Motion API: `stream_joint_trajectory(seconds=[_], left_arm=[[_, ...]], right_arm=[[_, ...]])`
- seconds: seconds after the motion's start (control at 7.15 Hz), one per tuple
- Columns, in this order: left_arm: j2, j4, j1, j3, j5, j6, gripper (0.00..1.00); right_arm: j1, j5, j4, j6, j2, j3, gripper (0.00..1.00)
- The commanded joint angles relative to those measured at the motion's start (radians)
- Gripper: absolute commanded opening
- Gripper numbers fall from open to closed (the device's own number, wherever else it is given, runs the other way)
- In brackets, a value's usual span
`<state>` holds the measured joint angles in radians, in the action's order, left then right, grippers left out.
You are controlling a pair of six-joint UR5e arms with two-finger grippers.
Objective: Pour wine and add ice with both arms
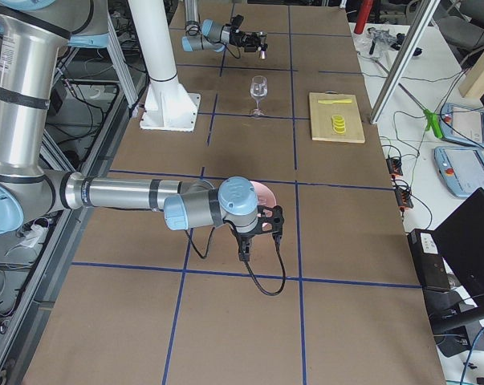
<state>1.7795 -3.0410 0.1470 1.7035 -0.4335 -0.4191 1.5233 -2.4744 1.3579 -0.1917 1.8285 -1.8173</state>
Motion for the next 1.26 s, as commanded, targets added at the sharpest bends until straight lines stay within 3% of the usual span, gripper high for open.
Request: stream_joint_trajectory(seconds=[0.0,0.28,0.56,1.12], left_arm=[[0.055,0.118,-0.012,-0.007,0.001,0.006,0.0],[0.142,0.272,-0.017,-0.004,0.001,0.072,0.0],[0.166,0.327,-0.023,-0.007,0.002,0.199,0.0],[0.207,0.33,-0.04,0.002,0.002,0.434,0.0]], right_arm=[[0.0,-0.004,0.001,-0.002,0.002,-0.001,1.0],[0.0,-0.004,0.003,-0.008,0.003,0.003,1.0],[0.0,-0.001,0.003,-0.009,0.002,0.009,1.0],[0.0,0.0,0.004,-0.008,-0.003,0.053,1.0]])
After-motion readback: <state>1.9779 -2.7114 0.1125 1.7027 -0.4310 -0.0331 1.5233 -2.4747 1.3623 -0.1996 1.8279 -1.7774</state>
